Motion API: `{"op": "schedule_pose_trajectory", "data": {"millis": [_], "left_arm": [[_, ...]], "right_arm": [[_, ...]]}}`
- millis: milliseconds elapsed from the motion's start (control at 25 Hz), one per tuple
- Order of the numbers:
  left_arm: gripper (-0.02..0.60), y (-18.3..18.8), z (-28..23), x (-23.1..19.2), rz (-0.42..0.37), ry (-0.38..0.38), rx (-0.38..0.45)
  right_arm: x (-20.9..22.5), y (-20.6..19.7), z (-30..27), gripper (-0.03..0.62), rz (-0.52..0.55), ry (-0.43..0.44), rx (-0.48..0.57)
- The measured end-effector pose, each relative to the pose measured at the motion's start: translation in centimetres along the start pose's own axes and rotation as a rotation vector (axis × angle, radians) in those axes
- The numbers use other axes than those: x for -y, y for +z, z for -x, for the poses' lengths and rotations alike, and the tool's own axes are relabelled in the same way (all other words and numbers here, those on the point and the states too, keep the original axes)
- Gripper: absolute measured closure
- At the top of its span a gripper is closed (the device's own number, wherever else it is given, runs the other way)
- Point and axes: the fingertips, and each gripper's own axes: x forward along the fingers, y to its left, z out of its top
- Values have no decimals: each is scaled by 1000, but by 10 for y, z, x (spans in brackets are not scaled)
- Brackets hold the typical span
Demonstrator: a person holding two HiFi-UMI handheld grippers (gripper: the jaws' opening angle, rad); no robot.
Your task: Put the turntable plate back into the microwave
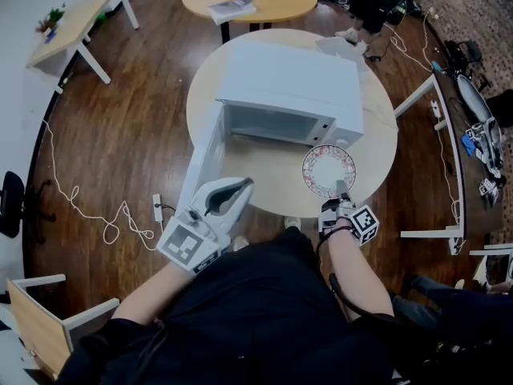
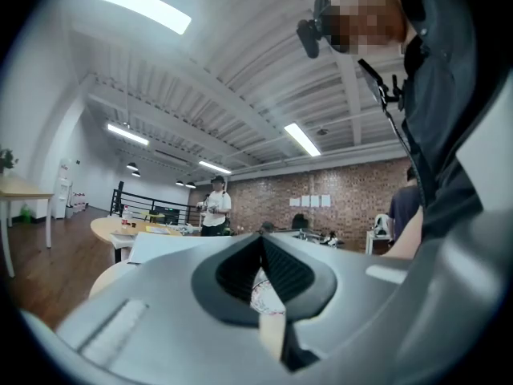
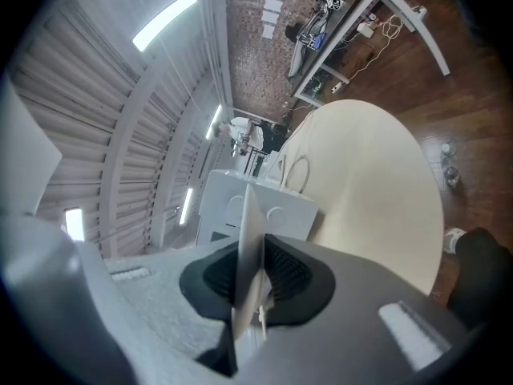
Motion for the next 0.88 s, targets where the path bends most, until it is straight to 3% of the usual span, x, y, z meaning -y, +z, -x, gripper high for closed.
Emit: {"op": "schedule_pose_trajectory", "data": {"millis": [400,560,880], "left_arm": [[575,7,17,-25,14,51,22],[575,7,15,-33,59,67,-5],[575,9,25,-52,64,118,-11]], "right_arm": [[-12,-37,-19,559,4,26,-82],[-15,-50,-30,559,10,37,-113],[-26,-80,-53,559,11,58,-173]]}}
